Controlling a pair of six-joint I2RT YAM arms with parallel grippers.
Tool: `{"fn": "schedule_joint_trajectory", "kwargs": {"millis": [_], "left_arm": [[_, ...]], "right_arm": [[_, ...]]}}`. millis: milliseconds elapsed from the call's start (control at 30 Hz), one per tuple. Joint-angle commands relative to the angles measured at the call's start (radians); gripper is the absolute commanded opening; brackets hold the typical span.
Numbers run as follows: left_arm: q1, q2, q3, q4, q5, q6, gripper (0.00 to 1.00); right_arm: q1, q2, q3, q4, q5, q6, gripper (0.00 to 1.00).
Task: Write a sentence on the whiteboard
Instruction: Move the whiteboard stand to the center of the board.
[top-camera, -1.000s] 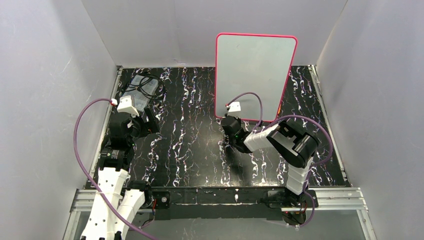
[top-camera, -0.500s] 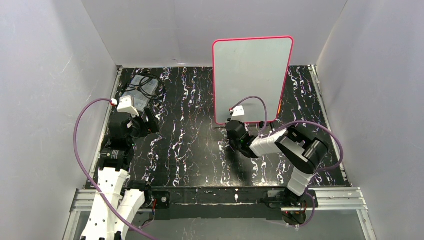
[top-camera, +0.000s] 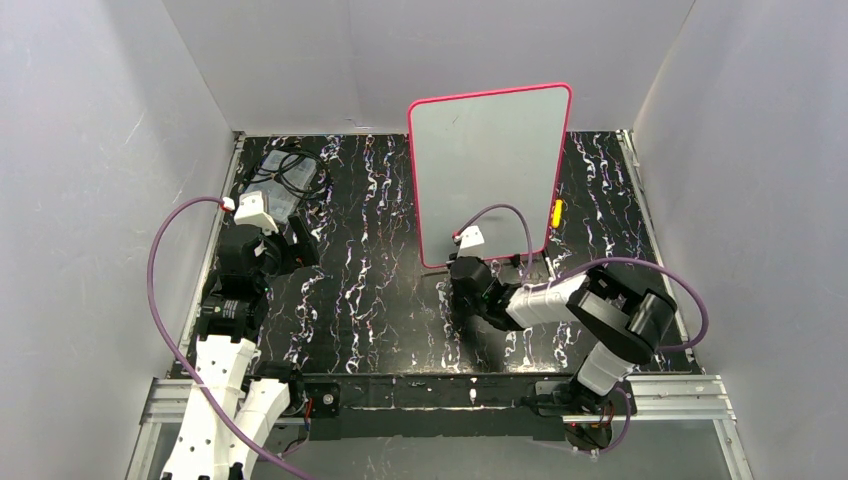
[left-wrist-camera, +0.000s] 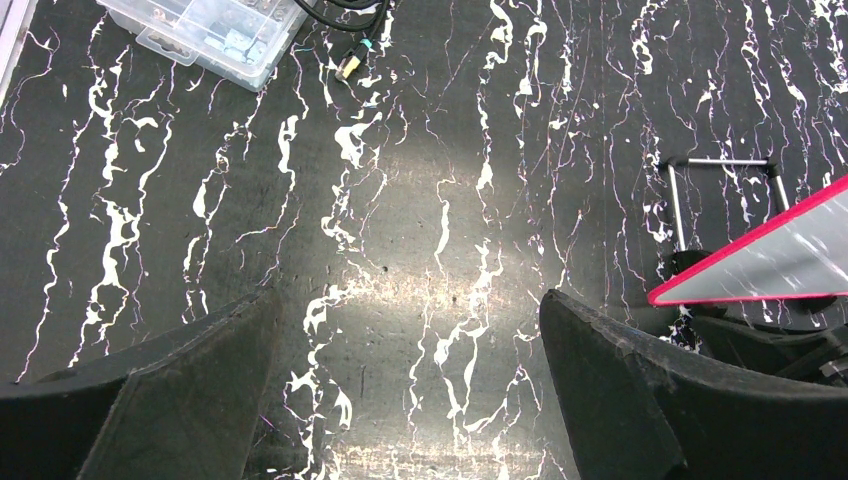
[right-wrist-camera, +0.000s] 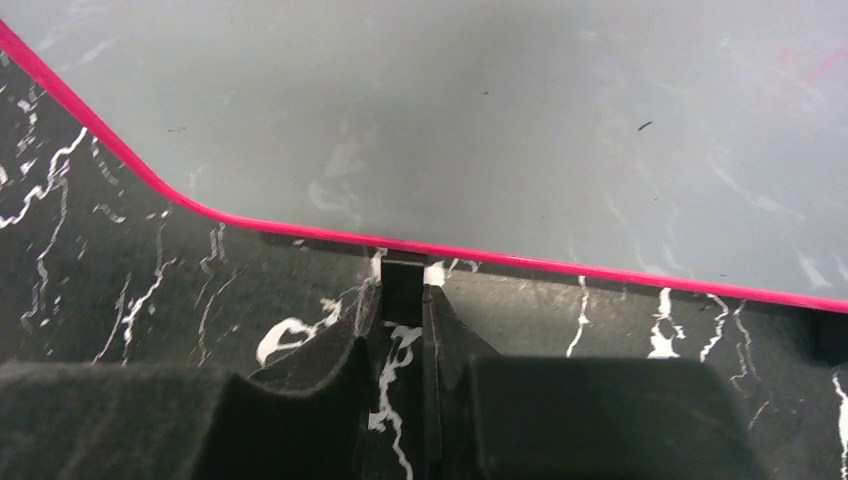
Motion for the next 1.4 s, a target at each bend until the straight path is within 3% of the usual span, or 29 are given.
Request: {"fn": "schedule_joint_trajectory", "kwargs": {"millis": [0,767,867,933,967,1200,1367], "left_arm": [[0.006,-0.003,-0.003,0.010,-0.001,0.013,0.99],[0.006,0.003,-0.006,0.012,0.003,0.022,0.99],[0.006,0.002,-0.007,0.012,0.003,0.022,0.99],[0.006,0.001,-0.007,0.012,0.003,0.022,0.99],[0.006,0.001,-0.007,0.012,0.002,0.023,0.99],[0.006,-0.003,-0.007,0.013,0.004,0.023,0.99],[0.006,-0.007,-0.005,0.008,0.011,0.029,0.99]], "right_arm": [[0.064,-0.043,-0.014,-0.007,-0.095,0.034,0.01],[0.193,-0.063,0.022,-0.099,-0.186,0.006,0.01],[0.193,-0.092,0.010,-0.118,-0.161,0.018,0.18],[0.193,-0.110,0.001,-0.128,-0.151,0.022,0.37],[0.193,-0.120,-0.003,-0.136,-0.144,0.027,0.41],[0.201,-0.259,-0.042,-0.230,-0.091,0.044,0.59],[0.204,-0.409,-0.039,-0.372,-0.068,0.050,0.60]]}}
